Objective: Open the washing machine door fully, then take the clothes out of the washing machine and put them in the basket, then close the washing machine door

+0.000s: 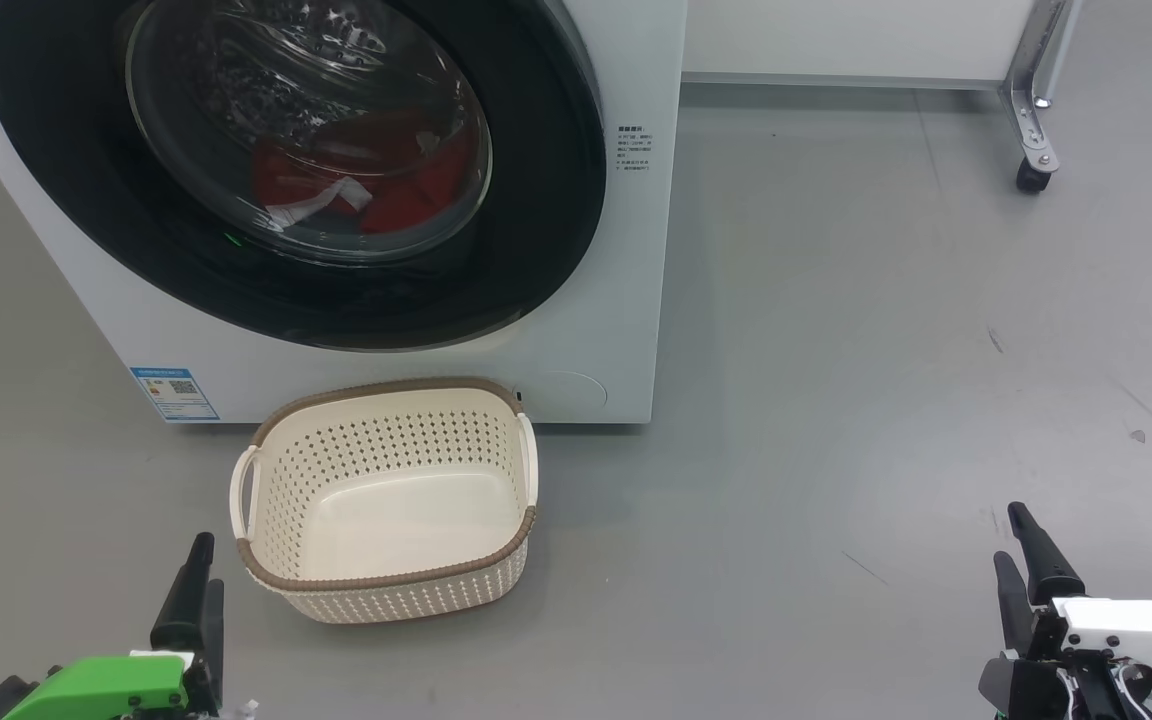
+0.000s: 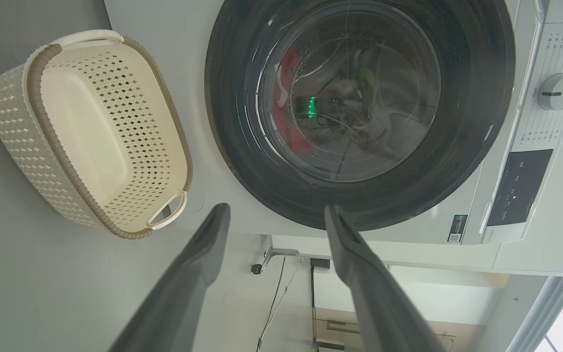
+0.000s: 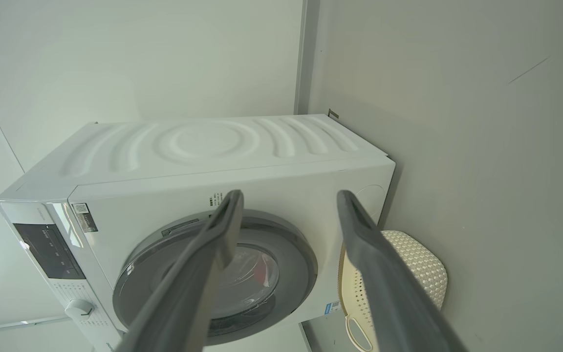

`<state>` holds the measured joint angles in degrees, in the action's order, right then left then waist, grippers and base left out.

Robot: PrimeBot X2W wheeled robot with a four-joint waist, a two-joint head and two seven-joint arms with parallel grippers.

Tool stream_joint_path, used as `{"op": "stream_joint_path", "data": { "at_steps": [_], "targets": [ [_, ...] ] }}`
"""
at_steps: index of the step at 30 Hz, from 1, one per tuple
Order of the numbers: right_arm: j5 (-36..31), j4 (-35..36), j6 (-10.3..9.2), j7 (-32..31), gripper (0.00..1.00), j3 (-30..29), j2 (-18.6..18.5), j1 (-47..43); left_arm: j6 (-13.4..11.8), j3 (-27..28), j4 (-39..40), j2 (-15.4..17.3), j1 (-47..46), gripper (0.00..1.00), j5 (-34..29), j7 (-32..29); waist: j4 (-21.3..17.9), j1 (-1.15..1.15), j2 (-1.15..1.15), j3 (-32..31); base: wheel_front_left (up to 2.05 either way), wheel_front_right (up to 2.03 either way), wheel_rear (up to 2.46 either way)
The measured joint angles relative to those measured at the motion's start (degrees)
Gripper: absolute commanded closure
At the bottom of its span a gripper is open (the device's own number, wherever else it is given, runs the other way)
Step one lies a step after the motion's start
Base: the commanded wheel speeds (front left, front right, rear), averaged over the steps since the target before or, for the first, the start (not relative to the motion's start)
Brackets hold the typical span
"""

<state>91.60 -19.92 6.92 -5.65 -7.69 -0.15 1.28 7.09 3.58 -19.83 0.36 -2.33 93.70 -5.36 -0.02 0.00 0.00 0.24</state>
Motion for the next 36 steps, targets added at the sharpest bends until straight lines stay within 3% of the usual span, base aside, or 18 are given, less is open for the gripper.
{"op": "stream_joint_path", "data": {
  "at_steps": [18, 29, 36],
  "targets": [
    [-5.11, 2.14, 0.0, 3.65, 0.0, 0.85, -0.16, 0.01, 0.0, -0.62, 1.65, 0.04, -0.01, 0.0, -4.06, 3.66, -0.03, 0.0, 0.0, 0.06, 0.0, 0.0, 0.0],
    [-15.27, 5.56, 0.0, 5.93, 0.0, 0.98, -0.81, 0.19, 0.0, 0.13, 4.89, 0.13, -0.11, 0.0, -11.79, 6.04, -0.08, 0.0, 0.0, 0.02, 0.0, 0.0, 0.0],
    [-22.77, 7.68, -0.03, 7.25, 0.0, 2.54, -1.77, 0.57, 0.0, -0.45, 6.98, 0.23, -0.2, 0.0, -20.73, 7.44, -0.06, 0.0, 0.0, 0.07, 0.0, 0.0, 0.0]
  ]
}}
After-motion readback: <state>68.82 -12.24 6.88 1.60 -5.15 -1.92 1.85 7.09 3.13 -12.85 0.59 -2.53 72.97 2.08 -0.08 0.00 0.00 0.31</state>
